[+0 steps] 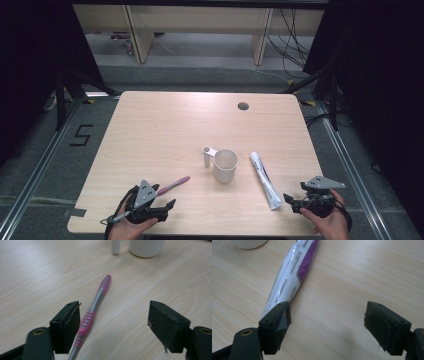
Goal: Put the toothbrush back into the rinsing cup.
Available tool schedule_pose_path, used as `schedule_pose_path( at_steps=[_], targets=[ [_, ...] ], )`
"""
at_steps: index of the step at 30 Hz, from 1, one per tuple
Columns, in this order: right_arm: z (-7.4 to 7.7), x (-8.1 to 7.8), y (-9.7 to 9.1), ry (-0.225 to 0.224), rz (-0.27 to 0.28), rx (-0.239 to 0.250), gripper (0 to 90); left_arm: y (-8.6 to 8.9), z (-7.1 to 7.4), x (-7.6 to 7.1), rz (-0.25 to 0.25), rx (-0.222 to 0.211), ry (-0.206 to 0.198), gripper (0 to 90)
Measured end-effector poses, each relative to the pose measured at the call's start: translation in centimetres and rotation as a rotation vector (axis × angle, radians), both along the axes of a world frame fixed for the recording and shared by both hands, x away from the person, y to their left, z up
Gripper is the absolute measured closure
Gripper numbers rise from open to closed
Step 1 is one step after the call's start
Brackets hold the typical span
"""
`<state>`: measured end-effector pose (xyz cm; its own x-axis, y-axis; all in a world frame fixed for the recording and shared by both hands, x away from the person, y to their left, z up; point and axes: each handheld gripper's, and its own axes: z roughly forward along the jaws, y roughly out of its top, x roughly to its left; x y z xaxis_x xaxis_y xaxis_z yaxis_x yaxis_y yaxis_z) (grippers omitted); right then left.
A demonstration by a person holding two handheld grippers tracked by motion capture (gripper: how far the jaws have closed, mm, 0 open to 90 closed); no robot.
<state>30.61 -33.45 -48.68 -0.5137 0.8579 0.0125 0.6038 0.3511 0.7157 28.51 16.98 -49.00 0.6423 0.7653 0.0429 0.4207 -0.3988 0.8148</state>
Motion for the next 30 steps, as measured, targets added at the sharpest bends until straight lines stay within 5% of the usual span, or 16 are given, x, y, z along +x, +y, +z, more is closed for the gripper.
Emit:
schedule_pose_path(
  at_steps=[3, 4, 6, 7, 9, 11, 15, 17, 30],
  targets=[
    [0.0, 0.1, -0.1, -0.013, 0.019, -0.019, 22.2, 0.3, 0.1, 0.0, 0.003, 0.006, 0.014, 33.6],
    [0.0, -0.1, 0.1, 0.019, -0.005, -0.003, 22.2, 0.4, 0.0, -0.1, 0.004, 0.004, 0.018, 42.5],
    [0.0, 0.0, 0.0, 0.0, -0.001, -0.012, 22.3, 0.8, 0.0, 0.0, -0.012, 0.038, 0.004, 46.6],
    [0.0, 0.1, -0.1, -0.012, 0.018, -0.018, 22.2, 0.8, -0.1, -0.3, -0.008, 0.035, 0.023, 57.1],
    [0.1, -0.1, 0.2, 0.022, -0.017, 0.005, 22.3, 1.0, -0.2, -0.2, -0.019, 0.056, 0.018, 67.6],
    [0.1, -0.1, 0.2, 0.011, -0.016, -0.001, 22.3, 1.3, -0.2, -0.2, -0.027, 0.075, 0.013, 76.5],
    [0.1, -0.1, 0.3, 0.016, -0.016, 0.01, 22.4, 1.8, -0.2, -0.2, -0.028, 0.108, 0.002, 84.8],
    [0.0, 0.1, 0.1, 0.013, 0.024, 0.001, 22.5, 2.3, -0.3, -0.2, -0.022, 0.117, 0.007, 88.8],
    [0.1, -0.1, 0.3, 0.009, -0.001, 0.004, 22.7, 3.4, -0.9, -0.7, -0.005, 0.14, 0.04, 89.5]
  ],
)
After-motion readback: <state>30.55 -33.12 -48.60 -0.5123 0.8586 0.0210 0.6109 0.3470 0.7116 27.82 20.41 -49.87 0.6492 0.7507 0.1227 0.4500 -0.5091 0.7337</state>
